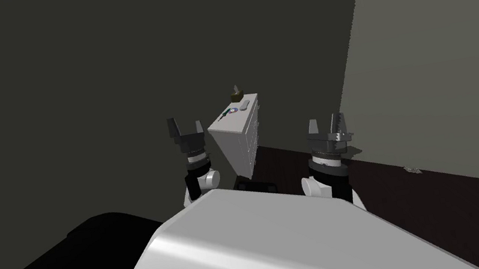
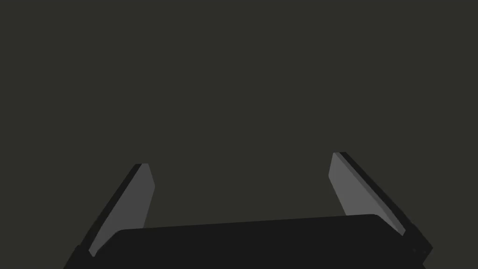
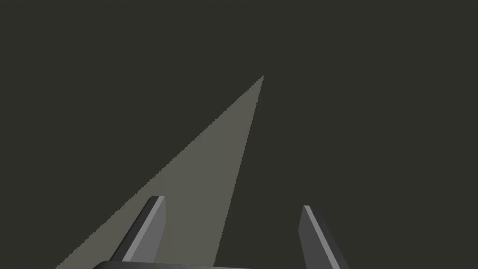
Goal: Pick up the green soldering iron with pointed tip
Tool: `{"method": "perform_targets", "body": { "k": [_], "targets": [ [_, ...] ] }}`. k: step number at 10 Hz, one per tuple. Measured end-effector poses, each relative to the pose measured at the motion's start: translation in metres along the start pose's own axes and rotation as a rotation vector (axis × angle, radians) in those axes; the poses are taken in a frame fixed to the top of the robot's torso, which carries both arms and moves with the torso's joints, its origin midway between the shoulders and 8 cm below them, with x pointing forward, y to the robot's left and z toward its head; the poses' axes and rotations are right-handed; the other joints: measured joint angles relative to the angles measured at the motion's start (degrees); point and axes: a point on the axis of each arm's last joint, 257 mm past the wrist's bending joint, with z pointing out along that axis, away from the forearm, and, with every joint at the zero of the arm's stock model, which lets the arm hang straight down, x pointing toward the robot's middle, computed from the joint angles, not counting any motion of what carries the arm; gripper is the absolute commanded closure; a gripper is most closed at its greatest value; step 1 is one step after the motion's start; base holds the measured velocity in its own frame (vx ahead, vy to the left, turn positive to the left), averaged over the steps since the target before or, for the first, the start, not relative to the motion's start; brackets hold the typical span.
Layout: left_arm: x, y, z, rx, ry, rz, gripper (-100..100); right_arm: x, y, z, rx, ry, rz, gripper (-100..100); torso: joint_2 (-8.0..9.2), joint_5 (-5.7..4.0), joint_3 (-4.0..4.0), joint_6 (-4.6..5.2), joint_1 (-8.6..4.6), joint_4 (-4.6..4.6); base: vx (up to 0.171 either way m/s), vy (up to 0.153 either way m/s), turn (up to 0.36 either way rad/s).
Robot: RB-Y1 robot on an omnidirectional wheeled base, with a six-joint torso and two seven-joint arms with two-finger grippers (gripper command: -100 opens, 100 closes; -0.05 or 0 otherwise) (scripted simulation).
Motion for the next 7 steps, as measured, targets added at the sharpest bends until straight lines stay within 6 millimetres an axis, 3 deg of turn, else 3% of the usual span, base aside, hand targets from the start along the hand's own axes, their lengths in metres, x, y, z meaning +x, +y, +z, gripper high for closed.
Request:
{"method": "perform_targets", "body": {
  "k": [7],
  "targets": [
    [0.051,0.006,-0.016,-0.001,0.232,0.107,-100,0.0,0.0,0.0,0.0,0.0,0.0,0,0.09,-0.02,0.05,0.01,-0.08,0.02,-0.018,-0.02,-0.084]
  ]
}}
